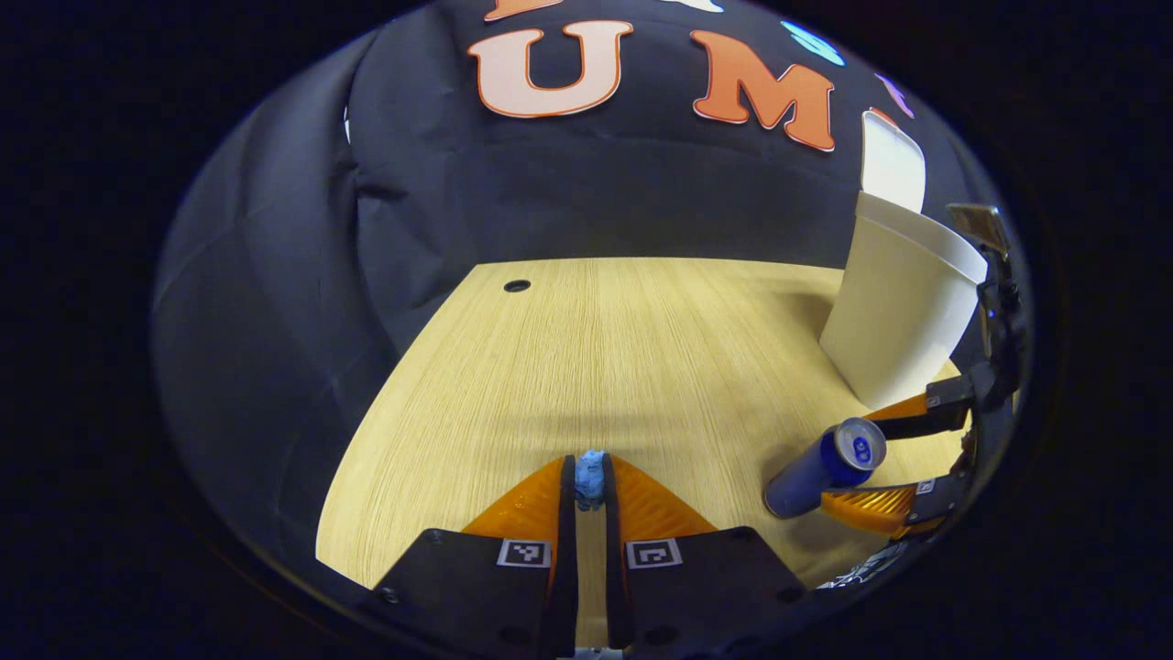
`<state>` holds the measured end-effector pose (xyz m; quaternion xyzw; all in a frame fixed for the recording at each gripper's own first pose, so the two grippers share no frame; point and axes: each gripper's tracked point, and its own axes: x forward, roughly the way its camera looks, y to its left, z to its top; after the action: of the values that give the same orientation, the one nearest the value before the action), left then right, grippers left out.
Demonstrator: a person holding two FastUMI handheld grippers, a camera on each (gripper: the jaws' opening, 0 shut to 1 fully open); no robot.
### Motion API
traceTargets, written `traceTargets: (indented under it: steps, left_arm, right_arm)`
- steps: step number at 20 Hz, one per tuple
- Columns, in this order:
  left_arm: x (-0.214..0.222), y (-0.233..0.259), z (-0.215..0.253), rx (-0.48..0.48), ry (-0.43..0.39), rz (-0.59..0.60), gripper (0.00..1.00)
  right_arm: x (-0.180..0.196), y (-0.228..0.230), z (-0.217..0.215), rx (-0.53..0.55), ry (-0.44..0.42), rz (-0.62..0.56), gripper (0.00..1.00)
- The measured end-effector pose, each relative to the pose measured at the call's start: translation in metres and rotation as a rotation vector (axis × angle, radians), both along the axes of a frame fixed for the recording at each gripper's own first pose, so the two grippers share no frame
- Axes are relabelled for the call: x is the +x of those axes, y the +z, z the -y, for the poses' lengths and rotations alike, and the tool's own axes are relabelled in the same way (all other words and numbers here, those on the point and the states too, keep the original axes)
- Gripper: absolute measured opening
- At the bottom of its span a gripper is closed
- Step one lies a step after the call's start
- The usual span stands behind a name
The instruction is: Press the lid of the desktop garbage bin to open it, pick up the crumpled paper on the desktop and throw it into the bin, then pick up the pop can on the desktop and drop it into the bin, and finally close the garbage bin lid.
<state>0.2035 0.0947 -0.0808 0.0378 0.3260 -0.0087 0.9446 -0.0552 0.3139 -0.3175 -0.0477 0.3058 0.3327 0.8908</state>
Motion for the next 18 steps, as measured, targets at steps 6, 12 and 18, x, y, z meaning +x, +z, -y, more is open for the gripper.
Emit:
traceTargets:
  steps: [6,12,18]
  left_arm:
    - [0.012,0.038,0.009,0.018,-0.073,0.060,0.17]
    - [0.031,0.054,0.026,-0.005,-0.158,0.101,0.16]
    - [0.053,0.083,0.058,-0.009,-0.236,0.166,0.16]
  right_arm:
    - [0.010,-0.007,0.002,-0.033,-0.051,0.016,0.81]
    - [0.012,0.008,0.012,-0.017,-0.137,0.030,0.80]
    - [0.000,0.031,0.050,-0.034,-0.187,0.070,0.80]
